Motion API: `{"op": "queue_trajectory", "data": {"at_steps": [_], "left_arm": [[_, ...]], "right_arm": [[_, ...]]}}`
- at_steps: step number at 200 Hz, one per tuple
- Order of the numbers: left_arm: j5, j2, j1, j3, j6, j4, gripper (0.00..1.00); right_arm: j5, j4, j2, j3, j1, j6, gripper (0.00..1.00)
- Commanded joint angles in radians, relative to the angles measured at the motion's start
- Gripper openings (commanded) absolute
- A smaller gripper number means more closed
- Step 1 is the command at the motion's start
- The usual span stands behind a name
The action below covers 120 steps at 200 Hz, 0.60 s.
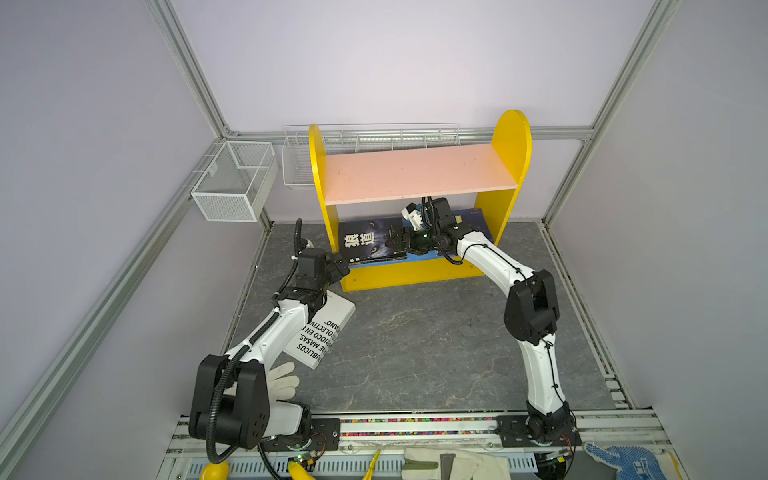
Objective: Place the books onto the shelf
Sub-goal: 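Press the dark book flat onto the stack with the right gripper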
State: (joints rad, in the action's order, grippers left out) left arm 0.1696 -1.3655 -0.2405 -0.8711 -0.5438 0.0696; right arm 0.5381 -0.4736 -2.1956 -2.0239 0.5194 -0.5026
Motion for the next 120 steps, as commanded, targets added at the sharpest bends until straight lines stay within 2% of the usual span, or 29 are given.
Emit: {"op": "queue_trajectory", "data": {"at_steps": [1, 29, 120], "left_arm": [[0.028, -0.015, -0.002, 0.014, -0.004, 0.004, 0.99], [0.010, -0.016, -0.002, 0.013, -0.003, -0.005, 1.00], [-0.042, -0.008, -0.001, 0.015, -0.001, -0.030, 1.00]], "right_arm": [[-0.116, -0.101, 0.048, -0.043, 0.001, 0.060, 0.69], [-0.187, -0.148, 0.045, -0.089, 0.000, 0.086, 0.66], [-0.216, -0.102, 0.036, -0.101, 0.028, 0.077, 0.34]]}}
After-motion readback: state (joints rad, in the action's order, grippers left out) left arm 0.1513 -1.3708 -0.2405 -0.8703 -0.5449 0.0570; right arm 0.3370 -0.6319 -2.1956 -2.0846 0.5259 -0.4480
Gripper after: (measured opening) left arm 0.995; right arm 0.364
